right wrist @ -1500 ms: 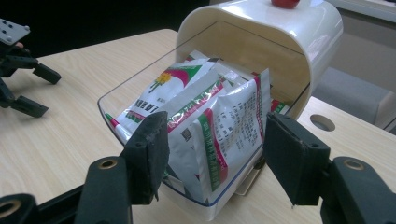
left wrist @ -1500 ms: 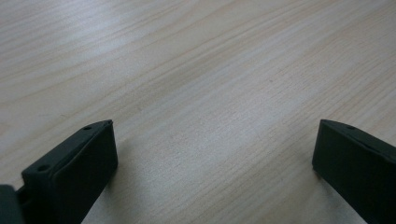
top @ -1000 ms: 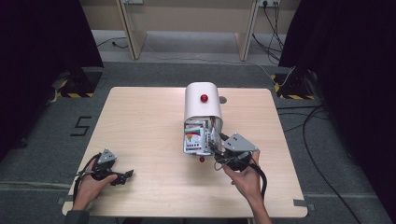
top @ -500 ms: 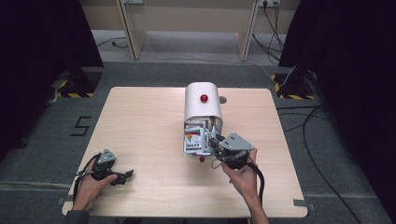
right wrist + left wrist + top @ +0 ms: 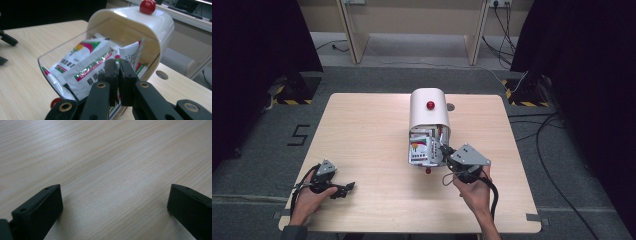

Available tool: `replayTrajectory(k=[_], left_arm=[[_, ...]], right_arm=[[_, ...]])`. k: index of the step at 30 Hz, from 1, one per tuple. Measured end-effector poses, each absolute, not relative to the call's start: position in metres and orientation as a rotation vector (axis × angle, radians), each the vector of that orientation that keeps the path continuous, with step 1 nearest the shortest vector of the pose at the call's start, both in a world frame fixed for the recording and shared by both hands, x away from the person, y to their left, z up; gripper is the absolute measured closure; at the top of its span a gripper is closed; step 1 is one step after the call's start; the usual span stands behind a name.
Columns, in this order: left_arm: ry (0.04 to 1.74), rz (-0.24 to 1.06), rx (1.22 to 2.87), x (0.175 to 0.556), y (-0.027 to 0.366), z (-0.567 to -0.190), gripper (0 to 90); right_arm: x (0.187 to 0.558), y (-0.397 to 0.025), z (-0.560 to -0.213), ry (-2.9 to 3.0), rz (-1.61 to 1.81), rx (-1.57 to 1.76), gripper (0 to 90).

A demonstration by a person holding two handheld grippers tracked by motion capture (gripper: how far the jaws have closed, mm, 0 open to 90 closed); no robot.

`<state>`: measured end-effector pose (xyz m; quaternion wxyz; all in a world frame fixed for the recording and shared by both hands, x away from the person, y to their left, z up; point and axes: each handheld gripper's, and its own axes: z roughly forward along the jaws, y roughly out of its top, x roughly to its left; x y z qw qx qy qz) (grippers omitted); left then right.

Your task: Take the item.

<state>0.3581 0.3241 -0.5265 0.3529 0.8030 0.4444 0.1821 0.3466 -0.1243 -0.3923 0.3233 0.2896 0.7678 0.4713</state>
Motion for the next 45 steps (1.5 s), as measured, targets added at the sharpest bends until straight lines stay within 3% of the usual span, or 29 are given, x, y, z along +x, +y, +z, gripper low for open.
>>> replayTrajectory(k=[25,45], left_arm=[[1.149,0.472,2.081,0.358,0.324,-0.526,0.0],[1.148,0.473,2.076,0.358,0.324,-0.527,0.0]], right_arm=[[0.331,-0.155,-0.367,1.924,1.372,0.778,87.2],[0.335,-0.198,-0.369,1.84,1.327,0.888,87.1]])
